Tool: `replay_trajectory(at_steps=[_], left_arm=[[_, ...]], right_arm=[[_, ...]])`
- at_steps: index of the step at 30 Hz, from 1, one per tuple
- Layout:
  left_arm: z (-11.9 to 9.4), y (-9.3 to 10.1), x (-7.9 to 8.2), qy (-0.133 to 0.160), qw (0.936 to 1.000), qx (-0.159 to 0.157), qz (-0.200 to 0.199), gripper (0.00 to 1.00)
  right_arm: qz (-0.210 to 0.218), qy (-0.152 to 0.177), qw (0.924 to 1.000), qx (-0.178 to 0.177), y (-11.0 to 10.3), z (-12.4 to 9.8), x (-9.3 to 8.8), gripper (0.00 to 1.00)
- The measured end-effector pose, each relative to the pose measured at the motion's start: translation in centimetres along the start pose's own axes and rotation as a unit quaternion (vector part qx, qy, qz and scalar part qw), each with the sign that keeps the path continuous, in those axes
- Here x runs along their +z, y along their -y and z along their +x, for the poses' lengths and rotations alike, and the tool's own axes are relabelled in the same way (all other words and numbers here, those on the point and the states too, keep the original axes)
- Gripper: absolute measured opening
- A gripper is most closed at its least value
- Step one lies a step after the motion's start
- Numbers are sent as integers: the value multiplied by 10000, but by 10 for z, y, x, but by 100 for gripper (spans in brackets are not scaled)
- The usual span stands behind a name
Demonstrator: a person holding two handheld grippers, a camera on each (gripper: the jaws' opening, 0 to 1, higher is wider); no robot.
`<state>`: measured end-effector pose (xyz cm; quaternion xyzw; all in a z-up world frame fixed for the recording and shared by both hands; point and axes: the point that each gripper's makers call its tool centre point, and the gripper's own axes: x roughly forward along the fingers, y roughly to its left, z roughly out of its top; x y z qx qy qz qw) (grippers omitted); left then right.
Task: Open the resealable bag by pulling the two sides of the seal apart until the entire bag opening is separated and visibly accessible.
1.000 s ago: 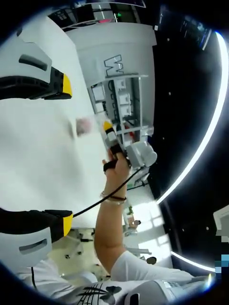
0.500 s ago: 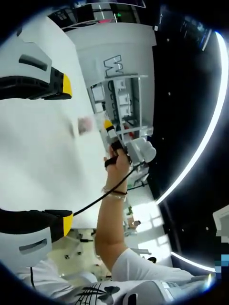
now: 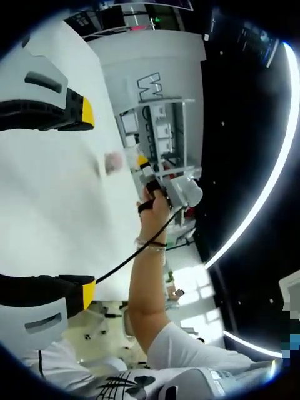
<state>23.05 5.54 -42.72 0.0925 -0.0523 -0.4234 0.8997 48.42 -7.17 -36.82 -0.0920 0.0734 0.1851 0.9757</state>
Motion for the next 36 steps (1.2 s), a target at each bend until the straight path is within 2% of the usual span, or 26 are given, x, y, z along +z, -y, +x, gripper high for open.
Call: replay_trajectory(at_steps=[19,36], left_arm=[[-3,3,1,-44,10000,48,-65,95],[-6,8,2,-68,9998,119,-130,95]], right_arm=[[173,-131,9998,-44,10,19,-5,0],[261,-215,9993,-129,26,34,0,0]])
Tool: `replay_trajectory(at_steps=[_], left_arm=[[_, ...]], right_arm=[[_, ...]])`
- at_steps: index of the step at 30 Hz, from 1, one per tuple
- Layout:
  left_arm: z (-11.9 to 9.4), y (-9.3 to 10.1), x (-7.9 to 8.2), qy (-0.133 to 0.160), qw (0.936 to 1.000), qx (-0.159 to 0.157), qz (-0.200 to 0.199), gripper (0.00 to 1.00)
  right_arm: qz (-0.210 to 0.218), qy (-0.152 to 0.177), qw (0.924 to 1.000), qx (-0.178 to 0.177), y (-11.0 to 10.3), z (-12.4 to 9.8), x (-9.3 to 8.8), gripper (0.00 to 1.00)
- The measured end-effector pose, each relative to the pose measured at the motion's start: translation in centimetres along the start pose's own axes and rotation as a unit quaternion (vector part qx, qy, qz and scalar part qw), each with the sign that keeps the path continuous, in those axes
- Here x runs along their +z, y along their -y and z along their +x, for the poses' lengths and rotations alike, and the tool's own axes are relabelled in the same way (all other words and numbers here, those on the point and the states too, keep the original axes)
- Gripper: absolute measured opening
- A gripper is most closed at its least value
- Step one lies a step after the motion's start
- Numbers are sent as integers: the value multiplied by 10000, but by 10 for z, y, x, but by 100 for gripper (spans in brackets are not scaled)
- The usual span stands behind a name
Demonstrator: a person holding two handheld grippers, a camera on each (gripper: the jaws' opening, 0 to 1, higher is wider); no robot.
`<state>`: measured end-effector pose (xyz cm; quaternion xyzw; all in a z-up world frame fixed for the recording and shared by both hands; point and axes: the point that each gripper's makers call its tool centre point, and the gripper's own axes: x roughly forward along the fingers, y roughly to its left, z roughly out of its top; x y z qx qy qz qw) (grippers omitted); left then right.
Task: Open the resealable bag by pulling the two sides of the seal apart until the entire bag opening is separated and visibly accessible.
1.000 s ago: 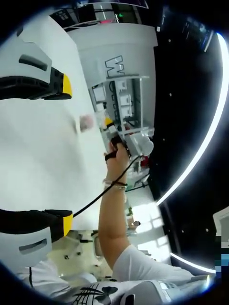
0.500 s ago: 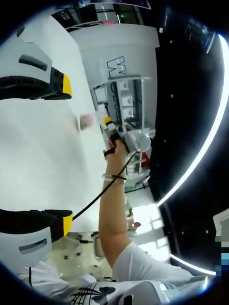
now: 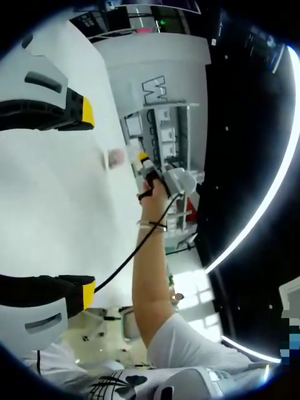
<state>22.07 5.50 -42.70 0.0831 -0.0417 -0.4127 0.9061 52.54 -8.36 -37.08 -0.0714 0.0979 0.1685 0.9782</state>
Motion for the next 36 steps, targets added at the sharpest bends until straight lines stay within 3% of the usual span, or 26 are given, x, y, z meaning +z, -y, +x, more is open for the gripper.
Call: replay_trajectory(at_steps=[26,36], left_arm=[[-3,5,2,29,10000,75,54,96],[-2,8,-2,1,10000,70,-17,95]], right_arm=[[135,-146,9996,-198,16,25,-16,0],[124,-160,9998,-80,6,26,-23,0]])
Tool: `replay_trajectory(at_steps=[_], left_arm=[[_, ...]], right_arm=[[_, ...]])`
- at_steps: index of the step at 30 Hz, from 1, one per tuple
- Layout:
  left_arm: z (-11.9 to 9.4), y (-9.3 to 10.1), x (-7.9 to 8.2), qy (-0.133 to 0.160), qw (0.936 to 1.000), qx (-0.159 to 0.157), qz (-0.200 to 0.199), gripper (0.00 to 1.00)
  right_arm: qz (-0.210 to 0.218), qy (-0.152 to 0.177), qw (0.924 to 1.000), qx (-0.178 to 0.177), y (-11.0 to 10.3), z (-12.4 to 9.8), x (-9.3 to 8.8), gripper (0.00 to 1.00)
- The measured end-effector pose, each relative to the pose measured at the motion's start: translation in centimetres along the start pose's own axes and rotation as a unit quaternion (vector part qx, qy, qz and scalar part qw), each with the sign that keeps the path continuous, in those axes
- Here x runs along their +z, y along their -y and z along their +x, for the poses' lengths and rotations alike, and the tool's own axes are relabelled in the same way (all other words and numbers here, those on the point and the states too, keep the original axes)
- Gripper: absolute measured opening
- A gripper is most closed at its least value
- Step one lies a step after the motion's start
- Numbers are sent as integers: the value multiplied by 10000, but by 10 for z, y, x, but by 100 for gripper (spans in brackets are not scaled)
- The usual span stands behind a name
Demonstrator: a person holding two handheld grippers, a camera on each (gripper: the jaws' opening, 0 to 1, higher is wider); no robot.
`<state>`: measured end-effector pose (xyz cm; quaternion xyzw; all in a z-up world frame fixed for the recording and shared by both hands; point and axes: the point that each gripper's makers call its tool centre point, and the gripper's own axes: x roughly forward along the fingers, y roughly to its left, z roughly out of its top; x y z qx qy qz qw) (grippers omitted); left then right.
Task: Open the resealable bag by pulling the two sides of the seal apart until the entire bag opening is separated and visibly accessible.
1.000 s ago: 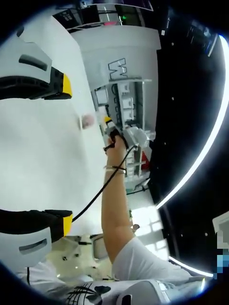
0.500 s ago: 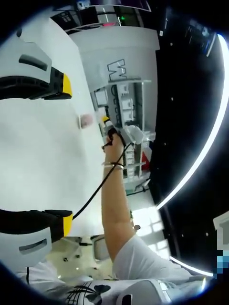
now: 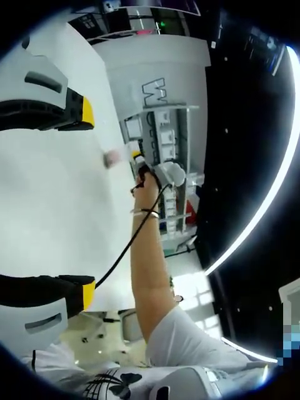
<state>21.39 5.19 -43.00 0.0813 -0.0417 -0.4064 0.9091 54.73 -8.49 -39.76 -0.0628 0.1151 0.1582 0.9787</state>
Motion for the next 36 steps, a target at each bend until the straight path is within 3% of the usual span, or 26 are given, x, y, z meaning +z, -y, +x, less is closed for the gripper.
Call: replay_trajectory(at_steps=[5,17,36], left_arm=[[0,1,2,12,10000,-8,-12,95],[-1,-2,5,24,10000,9,-21,95],[0,-11,4,7,10000,45,-22,96]], right_arm=[[-64,-38,10000,46,-8,-1,-6,0],[-37,-311,9991,290,-31,6,-40,0],[-263,-395,9966,670,-65,9,-52,5]])
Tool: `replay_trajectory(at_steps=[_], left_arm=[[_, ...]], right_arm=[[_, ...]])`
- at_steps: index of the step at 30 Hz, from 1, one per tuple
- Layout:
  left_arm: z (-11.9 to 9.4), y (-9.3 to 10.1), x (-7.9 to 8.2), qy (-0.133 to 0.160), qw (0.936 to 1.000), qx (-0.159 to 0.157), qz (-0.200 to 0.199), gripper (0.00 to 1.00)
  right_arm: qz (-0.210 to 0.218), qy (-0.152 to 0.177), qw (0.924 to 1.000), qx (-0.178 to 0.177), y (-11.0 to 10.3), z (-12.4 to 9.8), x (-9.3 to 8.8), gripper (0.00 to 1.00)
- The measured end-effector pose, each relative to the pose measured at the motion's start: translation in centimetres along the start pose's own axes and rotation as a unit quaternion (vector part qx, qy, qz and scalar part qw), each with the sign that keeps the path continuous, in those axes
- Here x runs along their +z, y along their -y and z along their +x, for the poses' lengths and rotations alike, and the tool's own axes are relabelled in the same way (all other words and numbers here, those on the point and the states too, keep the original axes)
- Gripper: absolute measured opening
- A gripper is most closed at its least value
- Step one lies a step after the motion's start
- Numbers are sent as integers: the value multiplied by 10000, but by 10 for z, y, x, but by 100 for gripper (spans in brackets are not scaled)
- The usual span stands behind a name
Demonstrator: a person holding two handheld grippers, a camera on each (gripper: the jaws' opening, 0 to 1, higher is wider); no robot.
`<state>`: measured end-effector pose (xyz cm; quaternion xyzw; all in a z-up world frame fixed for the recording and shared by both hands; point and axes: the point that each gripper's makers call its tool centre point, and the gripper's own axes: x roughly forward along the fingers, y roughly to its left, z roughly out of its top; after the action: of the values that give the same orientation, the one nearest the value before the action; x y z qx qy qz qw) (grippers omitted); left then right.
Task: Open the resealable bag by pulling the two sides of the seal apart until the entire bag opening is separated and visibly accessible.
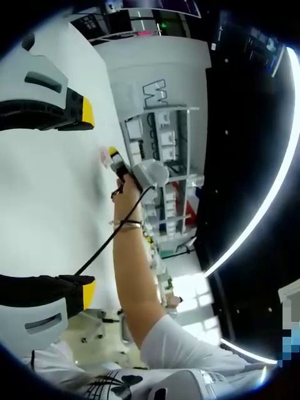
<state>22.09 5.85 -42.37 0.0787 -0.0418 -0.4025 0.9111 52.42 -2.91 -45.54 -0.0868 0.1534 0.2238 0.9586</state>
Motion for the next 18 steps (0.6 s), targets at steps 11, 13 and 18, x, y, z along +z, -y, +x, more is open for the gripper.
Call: replay_trajectory(at_steps=[11,13,18], left_arm=[[1,-4,1,26,10000,33,23,96],[1,-4,1,37,10000,40,33,96],[2,-3,1,31,10000,39,47,96]], right_arm=[[-185,75,9998,19,-5,-3,1,11],[-217,83,9997,37,-7,-3,1,12],[-256,112,9996,101,-12,-2,2,15]])
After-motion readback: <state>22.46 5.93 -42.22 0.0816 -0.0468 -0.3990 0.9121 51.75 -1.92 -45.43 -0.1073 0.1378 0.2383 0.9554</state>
